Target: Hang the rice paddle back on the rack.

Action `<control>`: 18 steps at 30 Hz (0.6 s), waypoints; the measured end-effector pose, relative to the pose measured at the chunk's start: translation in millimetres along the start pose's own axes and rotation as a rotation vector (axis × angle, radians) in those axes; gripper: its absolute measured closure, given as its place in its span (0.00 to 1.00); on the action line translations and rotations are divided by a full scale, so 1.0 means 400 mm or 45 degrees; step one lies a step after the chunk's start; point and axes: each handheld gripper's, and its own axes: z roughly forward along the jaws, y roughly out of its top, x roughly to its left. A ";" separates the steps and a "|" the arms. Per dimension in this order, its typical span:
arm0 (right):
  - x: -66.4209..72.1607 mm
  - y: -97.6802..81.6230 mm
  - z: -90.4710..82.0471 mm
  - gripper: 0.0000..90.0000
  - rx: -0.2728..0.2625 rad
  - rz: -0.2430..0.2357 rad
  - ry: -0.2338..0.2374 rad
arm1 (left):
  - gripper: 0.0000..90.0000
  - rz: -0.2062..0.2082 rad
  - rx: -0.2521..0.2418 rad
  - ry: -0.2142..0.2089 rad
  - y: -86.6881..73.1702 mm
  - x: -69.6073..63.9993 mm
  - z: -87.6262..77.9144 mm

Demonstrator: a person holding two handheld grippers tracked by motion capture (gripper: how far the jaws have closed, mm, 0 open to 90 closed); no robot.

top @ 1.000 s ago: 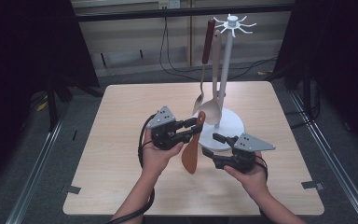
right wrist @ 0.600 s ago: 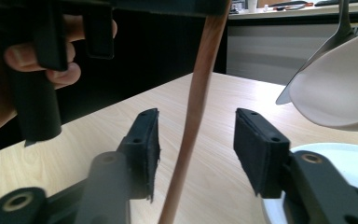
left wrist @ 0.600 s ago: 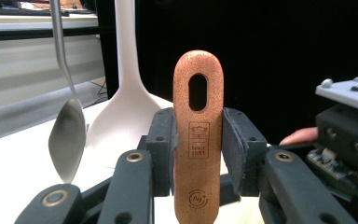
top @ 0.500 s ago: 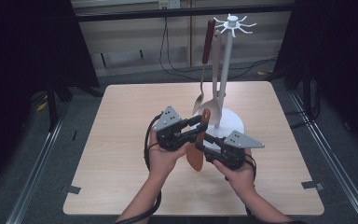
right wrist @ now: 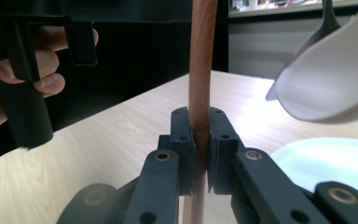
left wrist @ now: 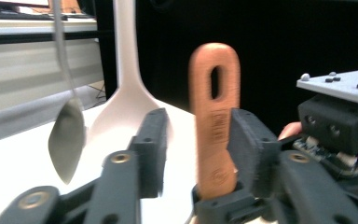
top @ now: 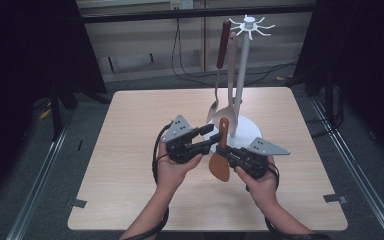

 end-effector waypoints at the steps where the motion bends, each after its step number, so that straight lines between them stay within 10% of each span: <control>1: -0.004 0.001 -0.003 0.93 0.003 0.001 0.009 | 0.58 0.007 0.008 0.022 -0.005 0.003 -0.003; 18: -0.054 0.064 -0.035 0.93 0.037 0.015 0.207 | 0.19 -0.011 0.211 0.165 -0.107 0.076 -0.024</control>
